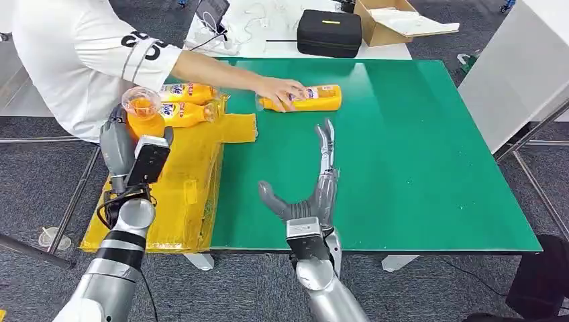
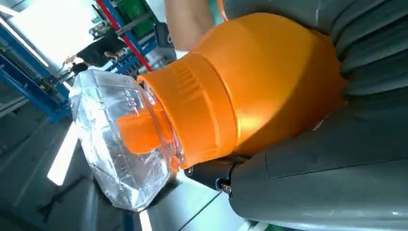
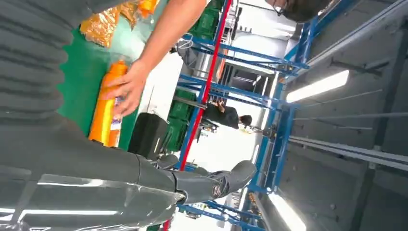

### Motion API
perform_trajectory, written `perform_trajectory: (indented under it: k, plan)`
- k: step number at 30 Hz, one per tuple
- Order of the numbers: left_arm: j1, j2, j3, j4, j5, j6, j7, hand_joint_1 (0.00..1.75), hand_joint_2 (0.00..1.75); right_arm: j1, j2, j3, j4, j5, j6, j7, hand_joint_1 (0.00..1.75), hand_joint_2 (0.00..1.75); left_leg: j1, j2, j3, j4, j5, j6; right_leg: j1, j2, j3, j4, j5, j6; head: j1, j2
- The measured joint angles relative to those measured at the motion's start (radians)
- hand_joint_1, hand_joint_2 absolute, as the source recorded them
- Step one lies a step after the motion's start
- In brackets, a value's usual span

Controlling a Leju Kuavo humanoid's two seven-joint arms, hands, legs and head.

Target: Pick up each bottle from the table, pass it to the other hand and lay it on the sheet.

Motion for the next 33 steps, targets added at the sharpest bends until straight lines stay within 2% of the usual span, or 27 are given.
perform_trajectory:
  k: [4,14,33]
  plan:
    - [0.000,0.017,-0.031,0.024,-0.079,-0.021,0.001,1.75,1.75,-0.001,0.000,0.001,0.000,-0.021,0.017,-0.001,0.00,1.75,0.000,0.000,0.000,0.000,0.000,0.000,0.000,0.000,0.000,0.000,0.000,0.000,0.000,0.000]
    - [-0.003,0.065,-0.162,0.206,-0.382,0.132,0.077,1.75,1.75,-0.002,0.000,0.003,0.000,-0.045,0.052,-0.002,0.00,1.75,0.000,0.000,0.000,0.000,0.000,0.000,0.000,0.000,0.000,0.000,0.000,0.000,0.000,0.000]
    - [-0.080,0.152,-0.314,0.435,-0.640,0.136,0.233,1.75,1.75,-0.001,-0.002,0.021,0.003,-0.084,0.092,-0.027,0.00,1.75,0.000,0.000,0.000,0.000,0.000,0.000,0.000,0.000,0.000,0.000,0.000,0.000,0.000,0.000]
